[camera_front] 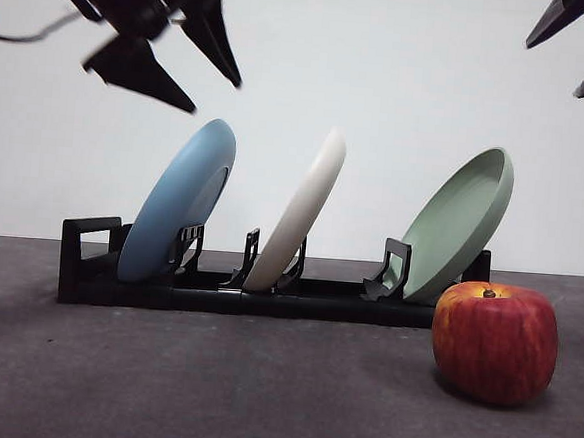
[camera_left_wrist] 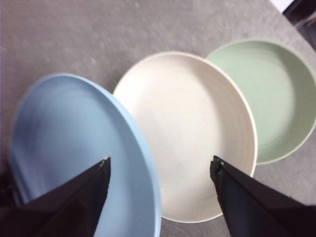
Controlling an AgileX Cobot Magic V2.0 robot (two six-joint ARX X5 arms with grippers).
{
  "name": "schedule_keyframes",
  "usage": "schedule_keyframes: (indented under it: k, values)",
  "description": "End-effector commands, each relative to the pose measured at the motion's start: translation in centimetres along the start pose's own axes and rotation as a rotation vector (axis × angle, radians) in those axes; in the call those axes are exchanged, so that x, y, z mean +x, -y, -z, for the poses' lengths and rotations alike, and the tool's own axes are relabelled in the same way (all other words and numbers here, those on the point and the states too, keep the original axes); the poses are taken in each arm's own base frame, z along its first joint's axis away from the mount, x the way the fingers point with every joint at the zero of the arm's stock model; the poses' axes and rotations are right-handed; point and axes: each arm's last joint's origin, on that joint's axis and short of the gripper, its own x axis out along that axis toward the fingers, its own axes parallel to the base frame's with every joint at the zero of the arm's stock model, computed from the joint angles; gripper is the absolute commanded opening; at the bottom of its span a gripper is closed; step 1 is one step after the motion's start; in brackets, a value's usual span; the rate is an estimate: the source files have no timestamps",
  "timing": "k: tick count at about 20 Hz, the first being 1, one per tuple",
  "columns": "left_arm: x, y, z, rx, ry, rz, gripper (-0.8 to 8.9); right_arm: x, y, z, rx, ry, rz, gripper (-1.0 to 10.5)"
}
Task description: Take the blue plate from the plate rack,put the plate on the table,take the apple from the table,put the apple in the plate
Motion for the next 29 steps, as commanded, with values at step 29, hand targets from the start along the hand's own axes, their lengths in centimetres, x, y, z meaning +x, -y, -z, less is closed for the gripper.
schedule_keyframes:
  k: [29]
  values:
    - [-11.5, 12.4, -2.5, 0.473, -0.164, -0.024, -0.08, -0.1, 0.0, -0.1, -0.019, 0.008, 0.005, 3.2]
